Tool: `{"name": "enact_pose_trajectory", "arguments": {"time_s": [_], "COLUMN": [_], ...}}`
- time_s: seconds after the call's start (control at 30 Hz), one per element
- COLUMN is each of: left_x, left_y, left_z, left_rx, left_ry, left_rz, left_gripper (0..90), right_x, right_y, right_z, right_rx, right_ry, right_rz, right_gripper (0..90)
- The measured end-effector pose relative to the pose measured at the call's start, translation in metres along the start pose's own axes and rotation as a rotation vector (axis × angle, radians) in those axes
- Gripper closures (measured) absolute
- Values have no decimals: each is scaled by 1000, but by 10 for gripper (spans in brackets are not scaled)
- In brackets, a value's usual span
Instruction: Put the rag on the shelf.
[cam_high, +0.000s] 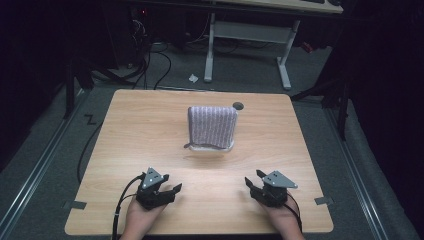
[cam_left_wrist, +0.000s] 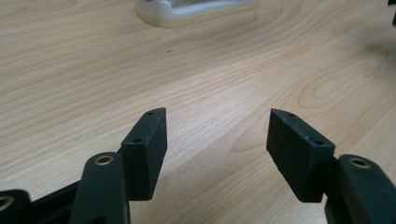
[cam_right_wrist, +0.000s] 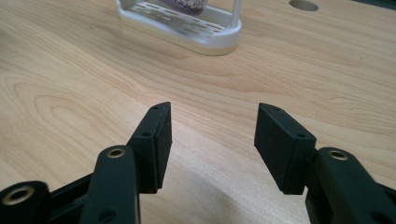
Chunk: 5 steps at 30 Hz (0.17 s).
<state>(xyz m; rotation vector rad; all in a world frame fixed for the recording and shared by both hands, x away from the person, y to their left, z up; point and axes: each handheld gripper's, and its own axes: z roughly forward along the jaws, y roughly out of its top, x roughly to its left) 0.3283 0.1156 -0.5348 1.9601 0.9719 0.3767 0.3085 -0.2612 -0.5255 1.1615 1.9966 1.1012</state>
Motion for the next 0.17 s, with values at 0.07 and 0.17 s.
{"name": "enact_pose_trajectory", "arguments": {"time_s": [0.07,0.17], "left_x": [0,3], "left_y": [-1,-2], "left_z": [1,2], "left_rx": [5,9], "left_ry": [-15,-21], "left_rz": [-5,-25], "left_gripper": [379,368], "right_x": [-2,-6], "right_y": [-1,-3], "right_z": [2,4], "right_rx": [5,13], "right_ry": [9,19], "right_rz": [14,19], "right_gripper": [464,456]}}
